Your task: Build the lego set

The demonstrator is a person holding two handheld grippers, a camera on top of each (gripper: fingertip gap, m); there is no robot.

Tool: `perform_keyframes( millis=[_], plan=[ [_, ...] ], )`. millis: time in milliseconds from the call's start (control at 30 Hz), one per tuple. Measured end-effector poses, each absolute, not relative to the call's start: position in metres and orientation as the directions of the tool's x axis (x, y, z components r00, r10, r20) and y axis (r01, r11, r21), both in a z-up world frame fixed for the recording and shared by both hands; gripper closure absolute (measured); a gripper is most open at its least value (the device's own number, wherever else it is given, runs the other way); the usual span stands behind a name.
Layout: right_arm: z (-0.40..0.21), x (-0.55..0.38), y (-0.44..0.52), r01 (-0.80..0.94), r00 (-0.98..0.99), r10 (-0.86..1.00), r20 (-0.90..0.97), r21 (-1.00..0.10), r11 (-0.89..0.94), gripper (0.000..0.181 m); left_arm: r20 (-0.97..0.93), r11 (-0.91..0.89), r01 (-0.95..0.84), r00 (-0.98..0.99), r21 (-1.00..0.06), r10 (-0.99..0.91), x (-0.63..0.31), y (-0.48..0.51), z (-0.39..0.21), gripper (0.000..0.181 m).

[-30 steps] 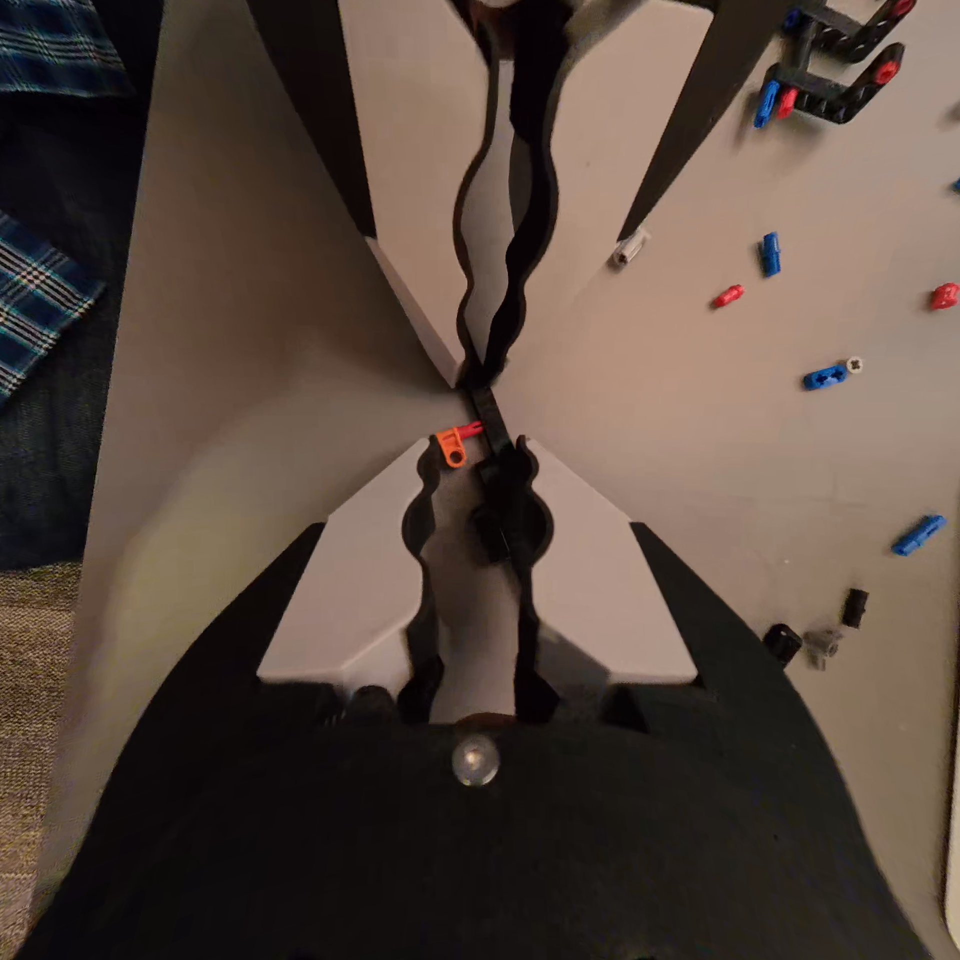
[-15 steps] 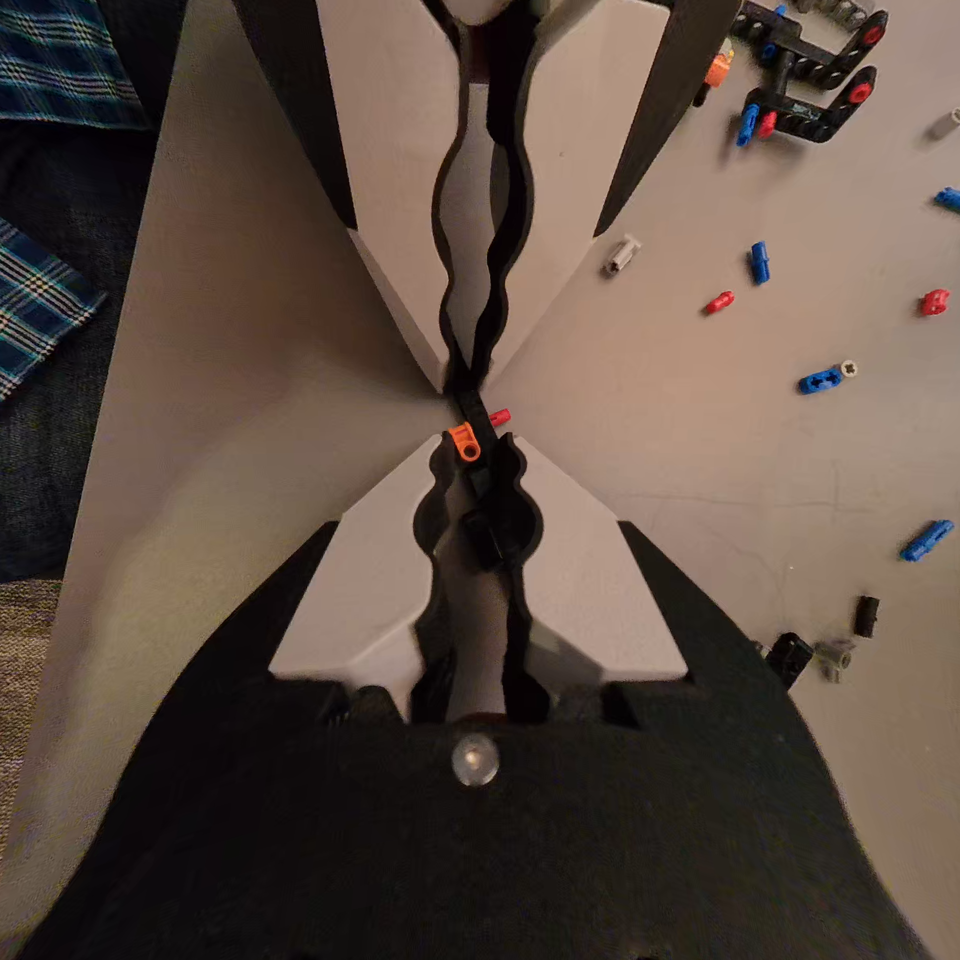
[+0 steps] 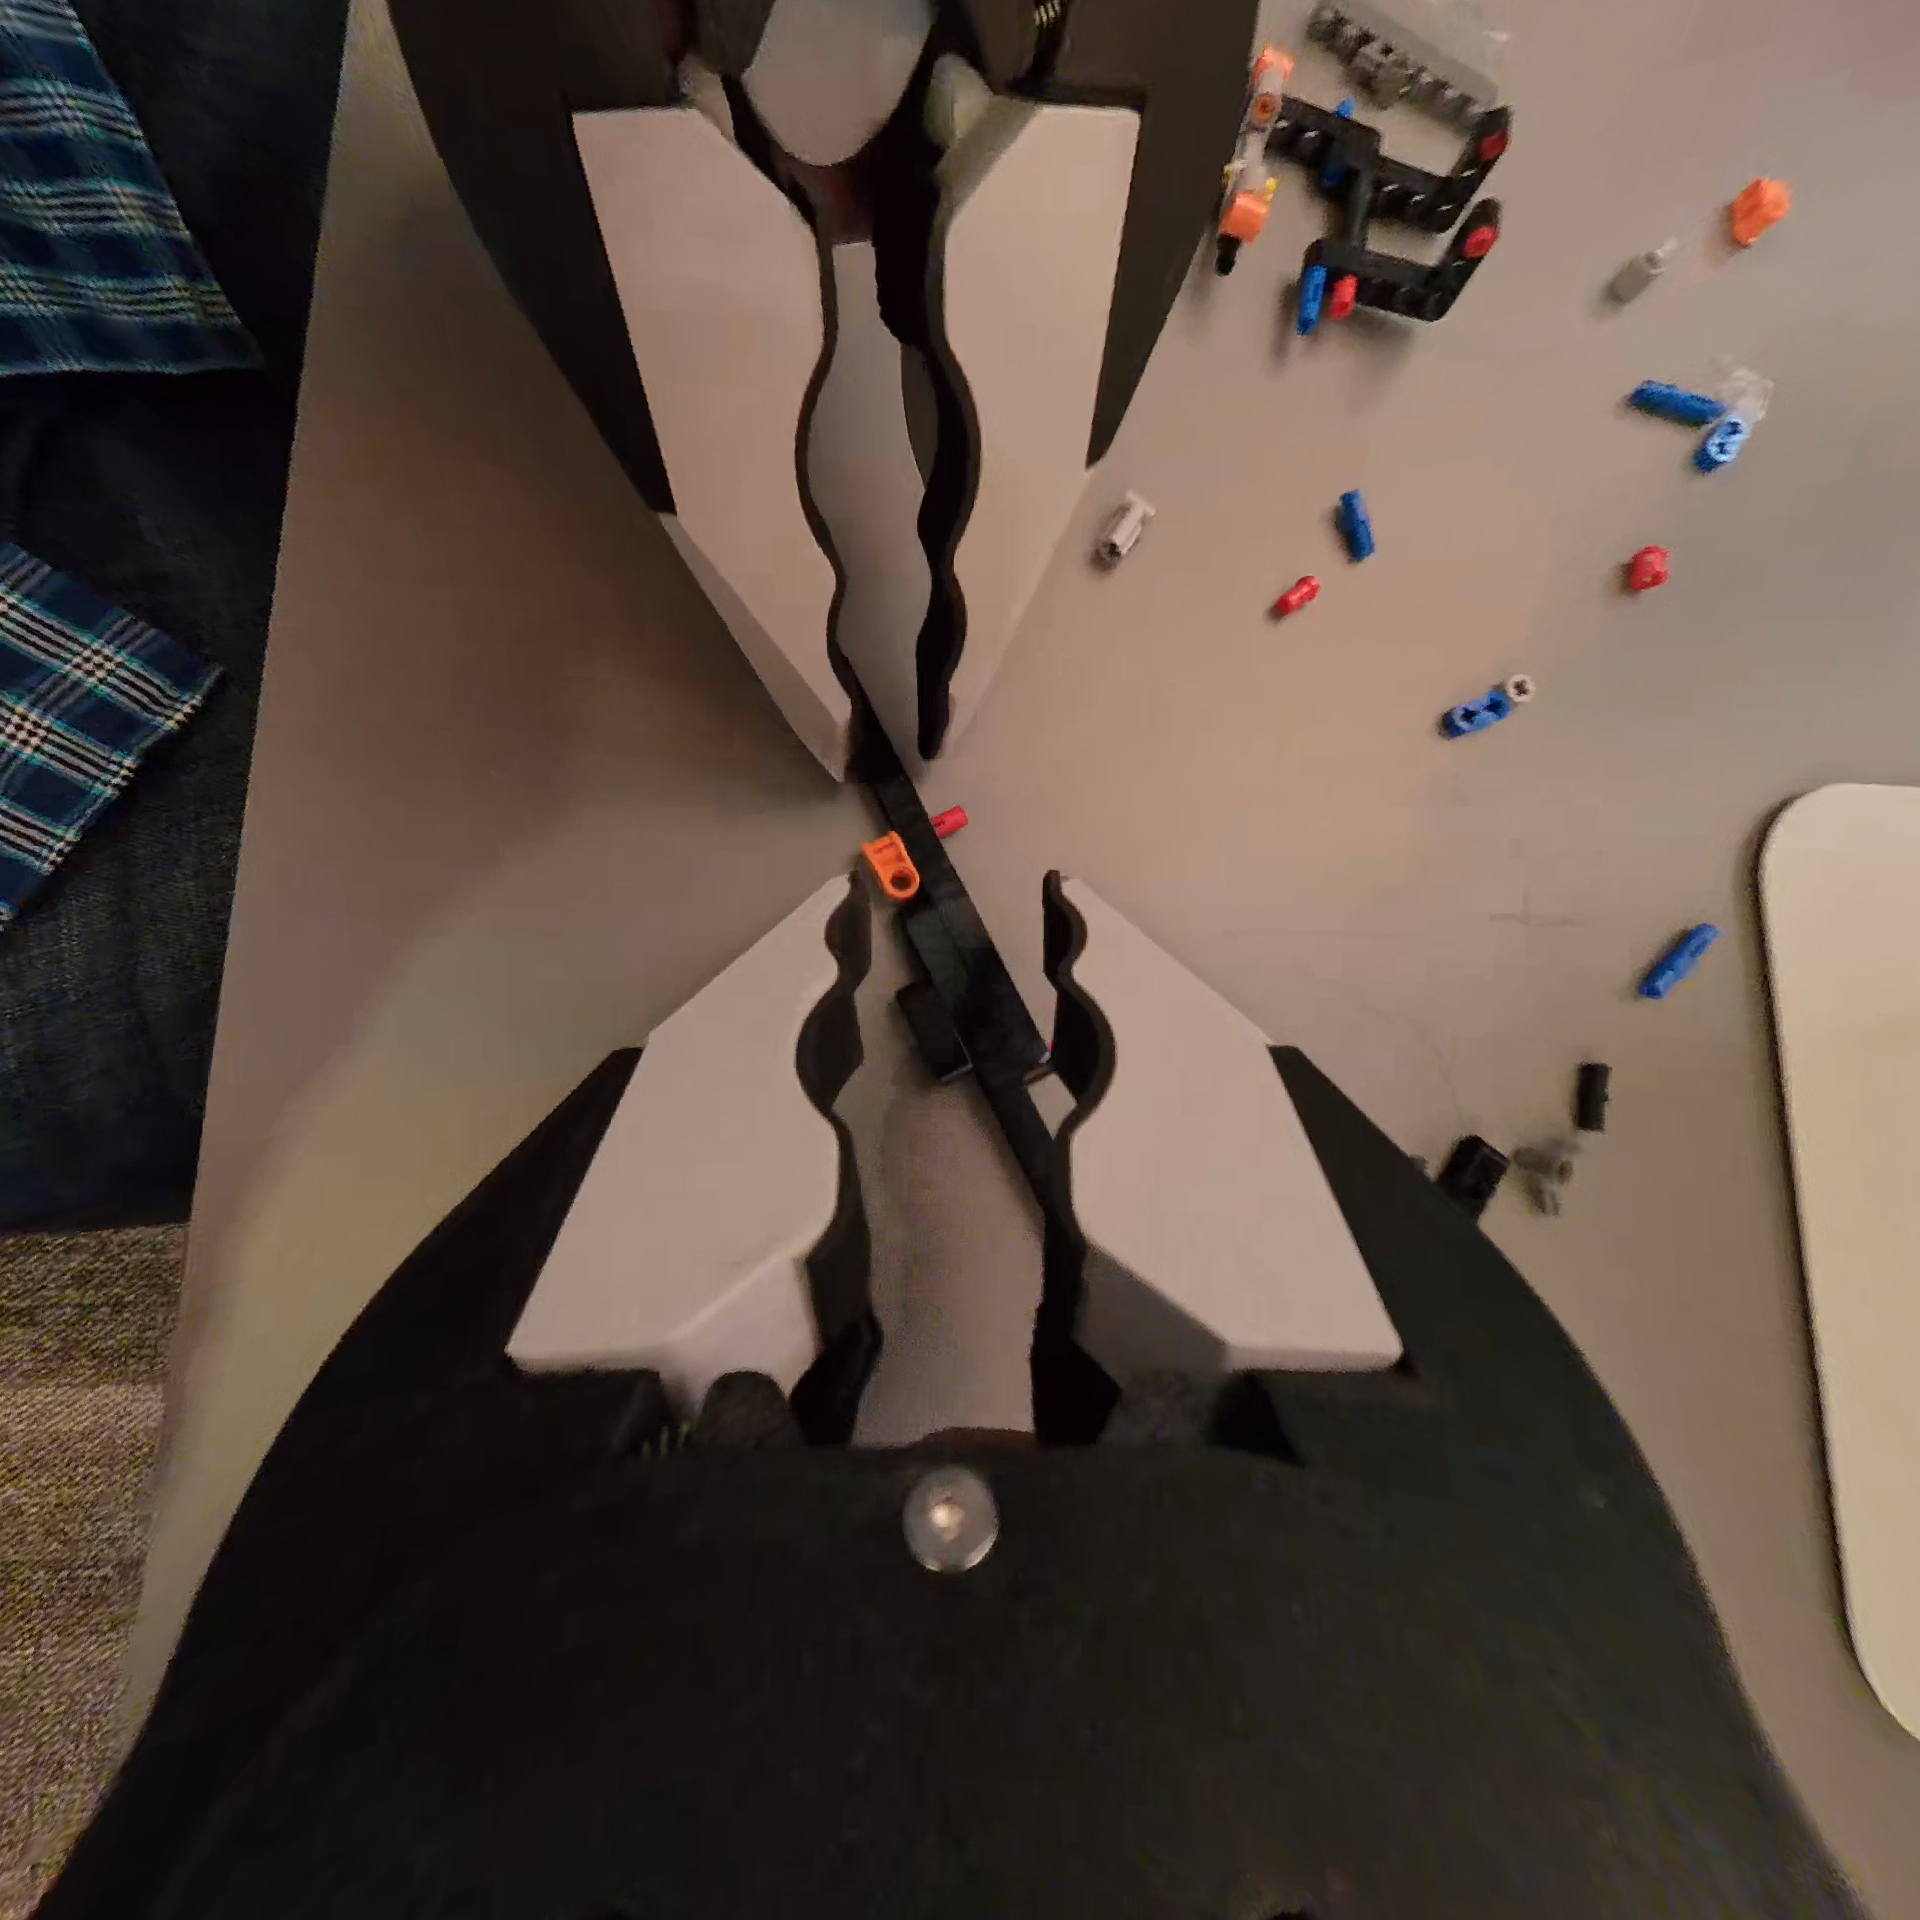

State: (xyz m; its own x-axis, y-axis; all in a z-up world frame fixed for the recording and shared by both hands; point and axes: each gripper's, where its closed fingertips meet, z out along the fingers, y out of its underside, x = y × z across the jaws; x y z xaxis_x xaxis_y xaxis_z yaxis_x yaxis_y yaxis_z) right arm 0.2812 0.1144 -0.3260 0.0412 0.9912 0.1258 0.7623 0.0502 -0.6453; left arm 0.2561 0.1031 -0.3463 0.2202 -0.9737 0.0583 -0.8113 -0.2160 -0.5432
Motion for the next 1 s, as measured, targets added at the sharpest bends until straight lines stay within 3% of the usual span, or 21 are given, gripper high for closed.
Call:
perform_keyframes(
  millis=[167, 1000],
  plan=[
    [-0.315, 0.302, 0.112, 0.749, 0.120, 0.982, 0.147, -0.663, 0.008, 0.152, 0.033, -0.222, -0.779, 0.251, -0.586, -0.967, 0.251, 0.106, -0.331, 0.154],
    [-0.299, 0.339, 0.086, 0.644, 0.302, 0.943, 0.136, -0.758, -0.097, 0.154, -0.013, -0.265, -0.708, 0.361, -0.655, -0.932, 0.231, 0.093, -0.329, 0.154]
  ],
)
